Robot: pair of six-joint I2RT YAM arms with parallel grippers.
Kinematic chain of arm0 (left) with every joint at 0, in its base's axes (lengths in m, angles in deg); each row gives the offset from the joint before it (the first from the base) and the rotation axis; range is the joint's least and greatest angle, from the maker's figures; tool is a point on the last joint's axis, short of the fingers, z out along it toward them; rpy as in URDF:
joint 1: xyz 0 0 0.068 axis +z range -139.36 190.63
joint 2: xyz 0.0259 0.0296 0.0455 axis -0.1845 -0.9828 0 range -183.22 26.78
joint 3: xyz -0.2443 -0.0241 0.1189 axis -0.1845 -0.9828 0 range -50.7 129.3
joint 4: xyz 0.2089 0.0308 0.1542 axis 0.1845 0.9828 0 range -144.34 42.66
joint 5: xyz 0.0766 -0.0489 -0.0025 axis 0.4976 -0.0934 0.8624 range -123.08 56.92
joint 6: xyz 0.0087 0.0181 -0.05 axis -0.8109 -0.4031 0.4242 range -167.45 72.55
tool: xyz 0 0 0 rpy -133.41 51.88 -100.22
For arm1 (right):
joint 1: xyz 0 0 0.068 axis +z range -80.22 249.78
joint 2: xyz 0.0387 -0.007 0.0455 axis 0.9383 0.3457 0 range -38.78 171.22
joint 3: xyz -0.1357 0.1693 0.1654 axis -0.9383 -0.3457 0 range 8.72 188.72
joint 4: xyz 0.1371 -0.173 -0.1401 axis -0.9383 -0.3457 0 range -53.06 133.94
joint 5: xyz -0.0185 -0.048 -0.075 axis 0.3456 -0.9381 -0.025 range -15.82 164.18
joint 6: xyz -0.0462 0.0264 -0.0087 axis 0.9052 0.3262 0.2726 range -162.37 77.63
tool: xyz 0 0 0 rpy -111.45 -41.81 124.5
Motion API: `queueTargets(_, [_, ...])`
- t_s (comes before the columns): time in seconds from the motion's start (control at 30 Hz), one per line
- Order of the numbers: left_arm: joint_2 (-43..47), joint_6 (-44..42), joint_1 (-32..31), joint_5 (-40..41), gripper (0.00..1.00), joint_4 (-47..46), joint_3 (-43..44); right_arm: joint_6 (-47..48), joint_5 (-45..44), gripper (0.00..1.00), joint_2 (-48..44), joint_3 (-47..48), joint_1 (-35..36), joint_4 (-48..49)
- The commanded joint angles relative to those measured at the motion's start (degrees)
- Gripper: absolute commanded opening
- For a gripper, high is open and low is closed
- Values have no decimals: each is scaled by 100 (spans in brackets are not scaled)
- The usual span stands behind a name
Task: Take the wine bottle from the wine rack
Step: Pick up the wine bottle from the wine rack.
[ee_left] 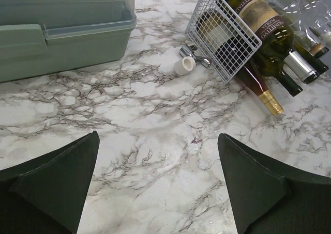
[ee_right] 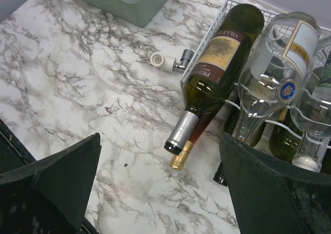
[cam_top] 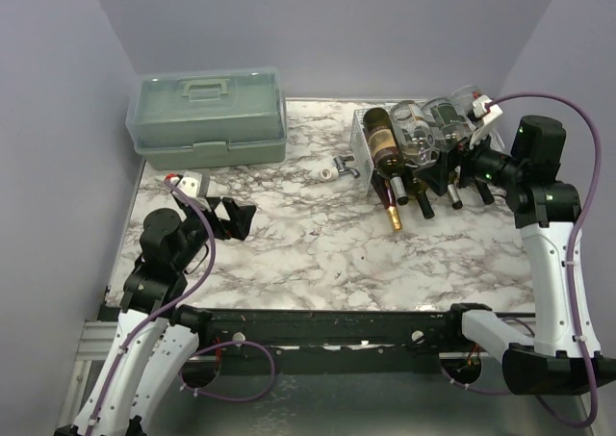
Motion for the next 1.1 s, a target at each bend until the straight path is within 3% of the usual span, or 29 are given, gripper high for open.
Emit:
queueTargets(0.0, [-46,-73,-12,118,99,-267,-59,16,303,100,-5,-67,-33,131])
queueTargets(1.07, [235,-272,-12,616,99,-124,-202,-86,113,100,428,-376,-22,503])
